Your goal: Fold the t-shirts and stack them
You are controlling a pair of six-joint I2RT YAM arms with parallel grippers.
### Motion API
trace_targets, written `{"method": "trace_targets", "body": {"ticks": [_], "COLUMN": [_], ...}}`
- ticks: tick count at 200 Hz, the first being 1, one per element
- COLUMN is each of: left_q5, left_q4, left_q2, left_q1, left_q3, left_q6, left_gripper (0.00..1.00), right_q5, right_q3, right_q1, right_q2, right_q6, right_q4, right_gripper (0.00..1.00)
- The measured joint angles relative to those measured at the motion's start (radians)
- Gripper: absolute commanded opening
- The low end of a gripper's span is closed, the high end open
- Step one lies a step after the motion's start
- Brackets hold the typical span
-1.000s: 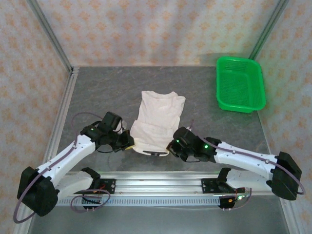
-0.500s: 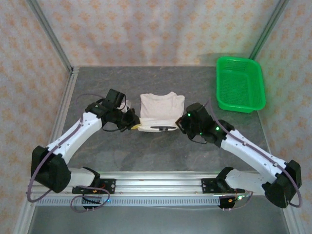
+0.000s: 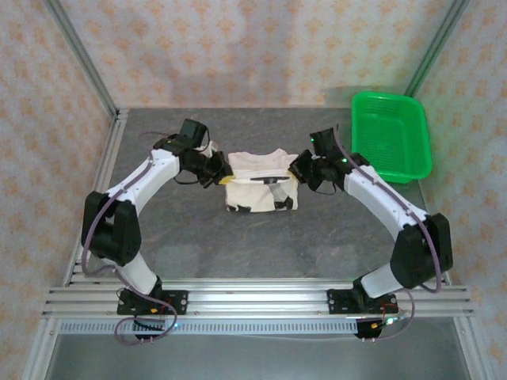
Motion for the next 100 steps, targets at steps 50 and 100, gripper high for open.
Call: {"method": "trace_targets", "body": {"ticks": [50,100], "left_q5": [0.006,0.006], "left_q4": [-0.005,-0.027], "left_q2": [0.134,0.274], "left_q1": [0.034,0.04], "left_q3": [0.127,0.262], "left_q6": [0.032,0.065], "left_gripper": [0.0,0.0], "right_q5": [-0.072,-0.116], "right_q3": [0.09,0.174], "right_q1": [-0.061,-0.109], "right_q2": [0.146,0.261], "right_q6": [-0.064,-0.105], "right_q4": [0.0,0.0], "right_gripper": [0.0,0.0]}}
